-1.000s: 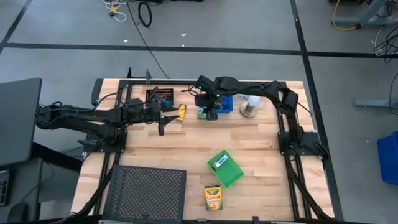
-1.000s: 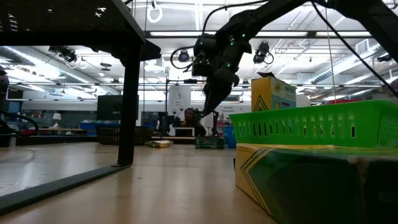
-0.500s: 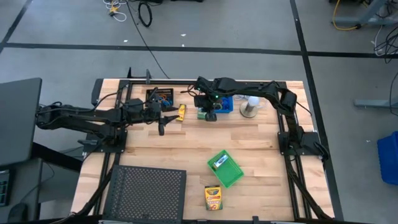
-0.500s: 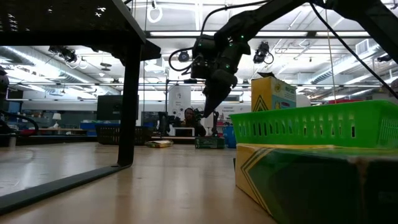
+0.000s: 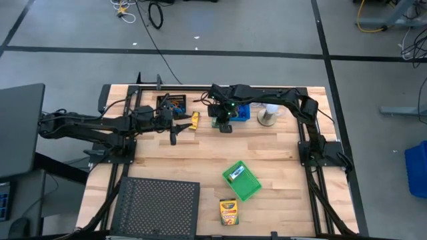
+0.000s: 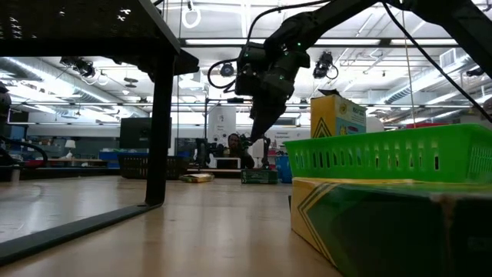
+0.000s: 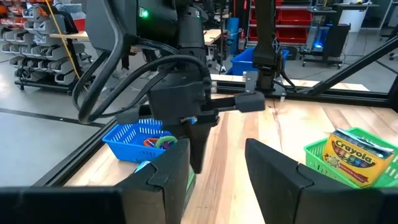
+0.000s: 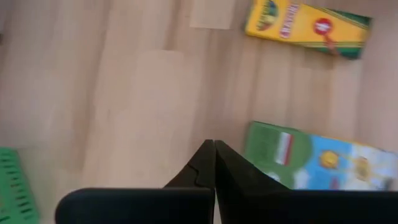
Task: Pick & Place Office Desk Supplies
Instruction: Put the small crayon box into the green bin
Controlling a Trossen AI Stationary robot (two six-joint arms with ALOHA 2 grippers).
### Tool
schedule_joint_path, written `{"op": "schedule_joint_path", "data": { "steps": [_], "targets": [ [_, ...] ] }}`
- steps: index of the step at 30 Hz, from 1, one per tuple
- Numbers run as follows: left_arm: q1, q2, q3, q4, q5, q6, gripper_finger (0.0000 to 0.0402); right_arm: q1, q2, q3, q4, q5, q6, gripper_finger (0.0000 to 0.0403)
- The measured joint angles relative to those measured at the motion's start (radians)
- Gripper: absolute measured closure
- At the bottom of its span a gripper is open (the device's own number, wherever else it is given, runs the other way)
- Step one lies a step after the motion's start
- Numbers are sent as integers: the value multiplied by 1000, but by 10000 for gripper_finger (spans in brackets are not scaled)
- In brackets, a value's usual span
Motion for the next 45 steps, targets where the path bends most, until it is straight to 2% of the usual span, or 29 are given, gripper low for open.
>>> {"op": "schedule_joint_path", "data": {
  "steps": [6,11,17,20,27,29,32,35,40,42,45],
  "targets": [
    [0,0,0,-5,28,-1,236,27,9,1,8,-19,9,402],
    [0,0,0,-41,2,17,236,34,5,1,96,187,66,402],
    [5,9,0,-132,-2,-35,236,-87,-29,0,69,201,113,402],
    [12,21,3,-160,-6,-85,236,-132,-70,-1,57,143,103,403],
    [63,161,143,-367,-30,-176,236,-126,-240,-1,175,-162,105,400],
    [78,223,200,-427,-51,-176,235,-106,-296,0,180,-168,117,387],
    [92,310,288,-551,-84,-168,224,-58,-371,-19,165,-156,110,347],
    [99,385,382,-680,-81,-155,203,15,-440,-50,132,-88,73,290],
    [100,493,534,-855,-79,-178,151,150,-500,-91,19,237,36,190],
    [110,529,583,-908,-71,-229,133,190,-521,-121,-9,320,65,165],
    [124,589,639,-949,-12,-302,115,232,-587,-224,16,369,139,151]
  ]
}}
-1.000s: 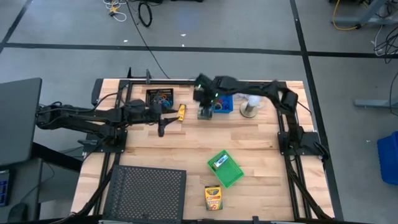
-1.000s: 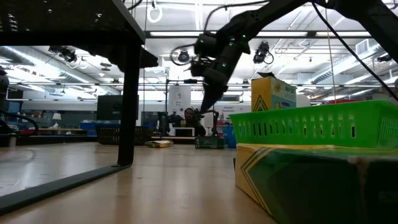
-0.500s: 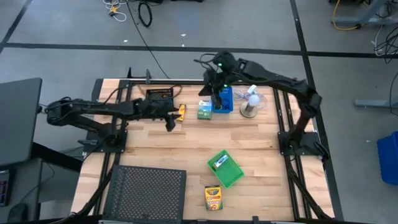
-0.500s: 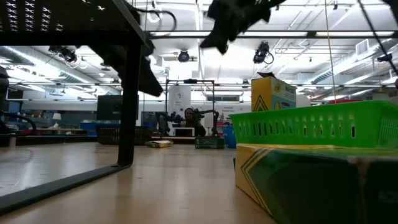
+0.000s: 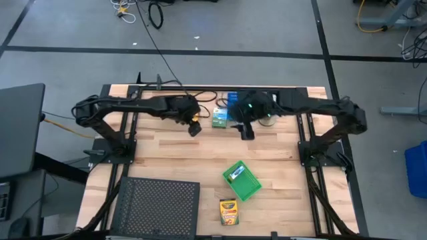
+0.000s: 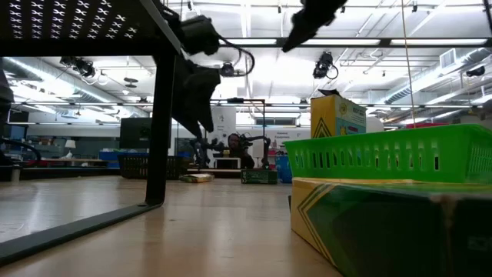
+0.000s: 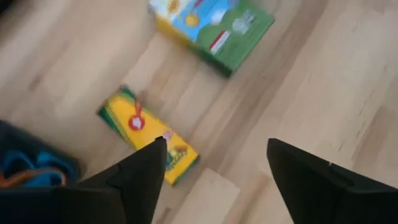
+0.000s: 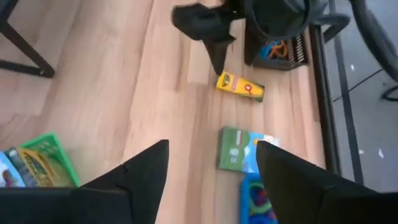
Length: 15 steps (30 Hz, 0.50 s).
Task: Pick & Place Office Desk Supplies
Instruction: Put the small crayon box into the green bin
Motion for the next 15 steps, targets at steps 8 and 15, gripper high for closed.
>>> {"op": "schedule_joint_path", "data": {
  "steps": [8,15],
  "targets": [
    [-1,161,104,-118,-41,-145,106,95,-319,-439,389,172,47,167],
    [20,253,134,-123,-57,-258,106,204,-516,-652,583,277,58,172]
  ]
}}
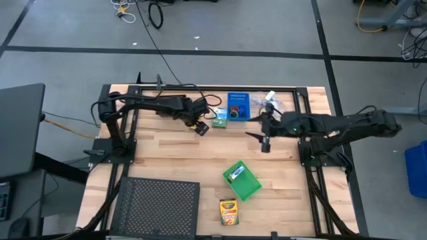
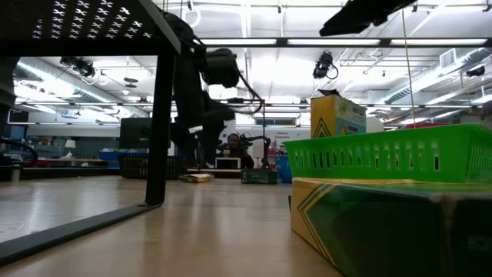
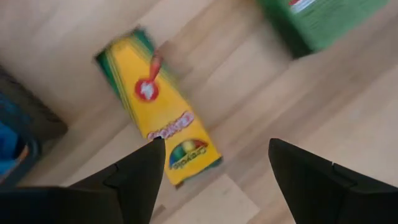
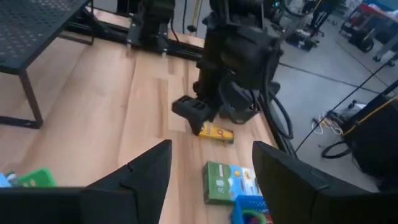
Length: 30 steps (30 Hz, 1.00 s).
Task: Pick & Place Office Desk Supplies
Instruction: Put the small crayon box into the green bin
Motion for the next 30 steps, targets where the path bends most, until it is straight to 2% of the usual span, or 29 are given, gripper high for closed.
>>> {"op": "schedule_joint_path", "data": {
  "steps": [7,11,21,26,30],
  "targets": [
    [51,48,-2,-13,17,-66,106,103,-13,-58,19,68,-3,172],
    [73,48,-2,-7,19,-73,106,134,-12,-72,35,72,-11,172],
    [109,97,13,59,145,-82,106,150,-11,-73,36,100,-22,172],
    [117,145,65,24,176,-56,108,149,-11,-74,47,100,-23,172],
    [116,162,100,20,166,-22,124,149,-11,-74,55,100,-26,172]
  ]
}}
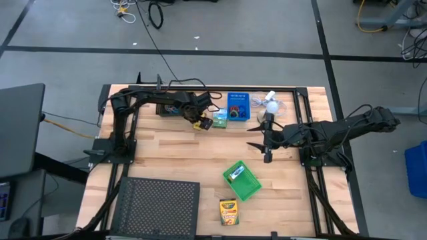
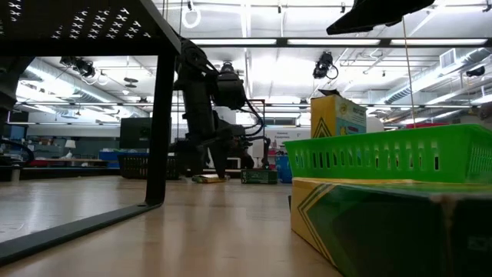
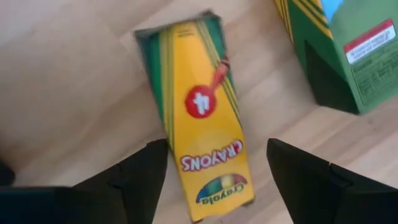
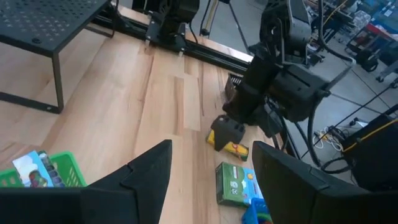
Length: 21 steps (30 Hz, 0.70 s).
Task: Pick & Place Office Desk Supplies
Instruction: Put the small crayon box into the green bin
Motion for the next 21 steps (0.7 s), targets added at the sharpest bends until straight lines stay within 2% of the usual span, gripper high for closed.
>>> {"op": "schedule_joint_path", "data": {
  "steps": [6,15,21],
  "targets": [
    [3,2,7,-2,-23,15,181,0,0,0,11,0,0,172],
    [0,-1,9,1,-43,42,315,0,0,0,14,0,4,172],
    [0,-1,9,1,-41,79,327,0,0,0,15,0,4,172]
  ]
}}
